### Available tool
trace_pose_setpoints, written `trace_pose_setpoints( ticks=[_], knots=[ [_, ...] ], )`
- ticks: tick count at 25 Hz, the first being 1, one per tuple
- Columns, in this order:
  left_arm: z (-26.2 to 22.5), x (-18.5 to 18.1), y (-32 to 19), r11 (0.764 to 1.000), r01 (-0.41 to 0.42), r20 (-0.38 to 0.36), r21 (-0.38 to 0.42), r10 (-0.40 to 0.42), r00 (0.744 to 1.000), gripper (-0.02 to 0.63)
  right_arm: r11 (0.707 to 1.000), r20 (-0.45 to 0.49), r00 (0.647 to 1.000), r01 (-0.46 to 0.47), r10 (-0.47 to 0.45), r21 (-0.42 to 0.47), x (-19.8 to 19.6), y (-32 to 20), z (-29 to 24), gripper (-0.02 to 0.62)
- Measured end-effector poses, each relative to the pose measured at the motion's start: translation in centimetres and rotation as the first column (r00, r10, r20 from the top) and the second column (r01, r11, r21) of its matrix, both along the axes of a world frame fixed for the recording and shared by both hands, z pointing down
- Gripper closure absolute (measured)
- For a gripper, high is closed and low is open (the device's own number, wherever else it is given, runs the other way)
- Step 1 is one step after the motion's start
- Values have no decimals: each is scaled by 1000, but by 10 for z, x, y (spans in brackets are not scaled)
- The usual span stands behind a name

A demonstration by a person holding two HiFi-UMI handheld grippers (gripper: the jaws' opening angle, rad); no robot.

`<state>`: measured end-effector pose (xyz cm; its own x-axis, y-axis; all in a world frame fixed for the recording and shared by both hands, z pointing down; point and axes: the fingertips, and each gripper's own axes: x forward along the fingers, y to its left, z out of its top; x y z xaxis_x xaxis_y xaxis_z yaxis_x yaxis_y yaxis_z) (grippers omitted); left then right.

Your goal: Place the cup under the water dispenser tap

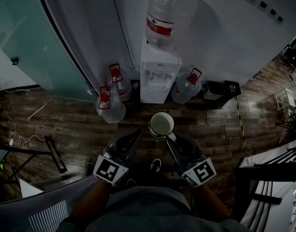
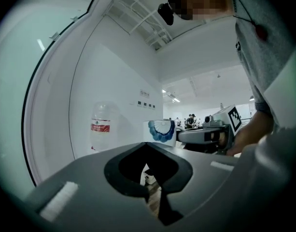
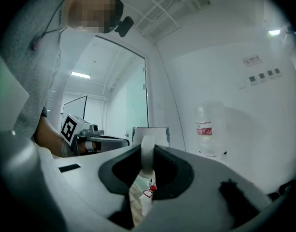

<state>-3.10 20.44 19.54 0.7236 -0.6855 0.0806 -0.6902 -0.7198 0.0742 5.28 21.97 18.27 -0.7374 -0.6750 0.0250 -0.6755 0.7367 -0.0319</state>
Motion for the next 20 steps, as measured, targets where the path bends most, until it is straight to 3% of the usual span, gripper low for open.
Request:
trace_pose_setpoints(
  ticks=[3, 7, 10, 20],
  knots=[
    [5, 12, -26, 1000, 26, 2, -14, -26, 1000, 600, 1000, 14, 1000, 12, -12, -11, 16, -25, 6, 532],
    [10, 24, -52, 998, 48, 14, 29, -49, 999, 600, 999, 25, 999, 28, -27, -22, 34, -51, 13, 532],
    [12, 36, -67, 998, 56, 14, -4, -56, 998, 600, 999, 24, 999, 36, -36, -19, 42, -66, 15, 532],
    [32, 44, -123, 999, 33, 6, -24, -33, 999, 600, 1000, -4, 1000, 16, -16, -14, 41, -123, 31, 532]
  ],
)
